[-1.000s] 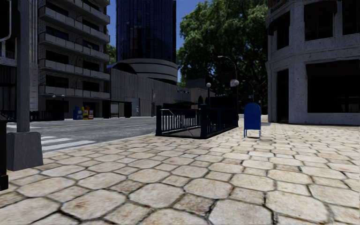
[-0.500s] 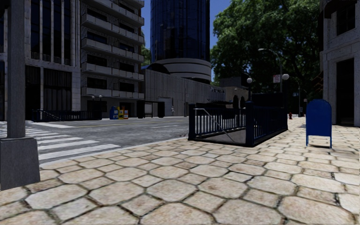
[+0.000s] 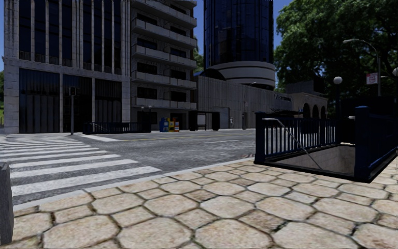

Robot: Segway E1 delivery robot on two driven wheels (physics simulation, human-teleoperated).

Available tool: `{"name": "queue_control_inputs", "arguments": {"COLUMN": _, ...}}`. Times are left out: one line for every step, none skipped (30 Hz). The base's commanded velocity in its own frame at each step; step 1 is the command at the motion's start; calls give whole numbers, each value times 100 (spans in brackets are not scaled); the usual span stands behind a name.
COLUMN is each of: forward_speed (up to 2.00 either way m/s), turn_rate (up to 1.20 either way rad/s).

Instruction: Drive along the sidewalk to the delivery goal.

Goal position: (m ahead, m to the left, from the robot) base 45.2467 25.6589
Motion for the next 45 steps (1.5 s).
{"name": "queue_control_inputs", "arguments": {"forward_speed": 200, "turn_rate": 59}}
{"name": "queue_control_inputs", "arguments": {"forward_speed": 200, "turn_rate": 59}}
{"name": "queue_control_inputs", "arguments": {"forward_speed": 200, "turn_rate": 59}}
{"name": "queue_control_inputs", "arguments": {"forward_speed": 200, "turn_rate": 59}}
{"name": "queue_control_inputs", "arguments": {"forward_speed": 200, "turn_rate": 59}}
{"name": "queue_control_inputs", "arguments": {"forward_speed": 200, "turn_rate": 59}}
{"name": "queue_control_inputs", "arguments": {"forward_speed": 200, "turn_rate": 59}}
{"name": "queue_control_inputs", "arguments": {"forward_speed": 200, "turn_rate": 59}}
{"name": "queue_control_inputs", "arguments": {"forward_speed": 200, "turn_rate": 59}}
{"name": "queue_control_inputs", "arguments": {"forward_speed": 200, "turn_rate": 59}}
{"name": "queue_control_inputs", "arguments": {"forward_speed": 200, "turn_rate": 59}}
{"name": "queue_control_inputs", "arguments": {"forward_speed": 200, "turn_rate": 59}}
{"name": "queue_control_inputs", "arguments": {"forward_speed": 200, "turn_rate": 59}}
{"name": "queue_control_inputs", "arguments": {"forward_speed": 200, "turn_rate": 59}}
{"name": "queue_control_inputs", "arguments": {"forward_speed": 200, "turn_rate": 59}}
{"name": "queue_control_inputs", "arguments": {"forward_speed": 200, "turn_rate": 59}}
{"name": "queue_control_inputs", "arguments": {"forward_speed": 200, "turn_rate": 59}}
{"name": "queue_control_inputs", "arguments": {"forward_speed": 200, "turn_rate": 59}}
{"name": "queue_control_inputs", "arguments": {"forward_speed": 200, "turn_rate": 60}}
{"name": "queue_control_inputs", "arguments": {"forward_speed": 200, "turn_rate": 60}}
{"name": "queue_control_inputs", "arguments": {"forward_speed": 200, "turn_rate": 61}}
{"name": "queue_control_inputs", "arguments": {"forward_speed": 200, "turn_rate": 61}}
{"name": "queue_control_inputs", "arguments": {"forward_speed": 200, "turn_rate": 63}}
{"name": "queue_control_inputs", "arguments": {"forward_speed": 200, "turn_rate": 64}}
{"name": "queue_control_inputs", "arguments": {"forward_speed": 200, "turn_rate": 64}}
{"name": "queue_control_inputs", "arguments": {"forward_speed": 200, "turn_rate": 64}}
{"name": "queue_control_inputs", "arguments": {"forward_speed": 200, "turn_rate": 65}}
{"name": "queue_control_inputs", "arguments": {"forward_speed": 200, "turn_rate": 65}}
{"name": "queue_control_inputs", "arguments": {"forward_speed": 200, "turn_rate": 65}}
{"name": "queue_control_inputs", "arguments": {"forward_speed": 200, "turn_rate": 65}}
{"name": "queue_control_inputs", "arguments": {"forward_speed": 200, "turn_rate": 65}}
{"name": "queue_control_inputs", "arguments": {"forward_speed": 200, "turn_rate": 65}}
{"name": "queue_control_inputs", "arguments": {"forward_speed": 200, "turn_rate": 65}}
{"name": "queue_control_inputs", "arguments": {"forward_speed": 200, "turn_rate": 65}}
{"name": "queue_control_inputs", "arguments": {"forward_speed": 200, "turn_rate": 65}}
{"name": "queue_control_inputs", "arguments": {"forward_speed": 200, "turn_rate": 65}}
{"name": "queue_control_inputs", "arguments": {"forward_speed": 195, "turn_rate": 65}}
{"name": "queue_control_inputs", "arguments": {"forward_speed": 188, "turn_rate": 65}}
{"name": "queue_control_inputs", "arguments": {"forward_speed": 182, "turn_rate": 65}}
{"name": "queue_control_inputs", "arguments": {"forward_speed": 170, "turn_rate": 64}}
{"name": "queue_control_inputs", "arguments": {"forward_speed": 162, "turn_rate": 53}}
{"name": "queue_control_inputs", "arguments": {"forward_speed": 162, "turn_rate": 53}}
{"name": "queue_control_inputs", "arguments": {"forward_speed": 153, "turn_rate": 44}}
{"name": "queue_control_inputs", "arguments": {"forward_speed": 150, "turn_rate": 39}}
{"name": "queue_control_inputs", "arguments": {"forward_speed": 149, "turn_rate": 37}}
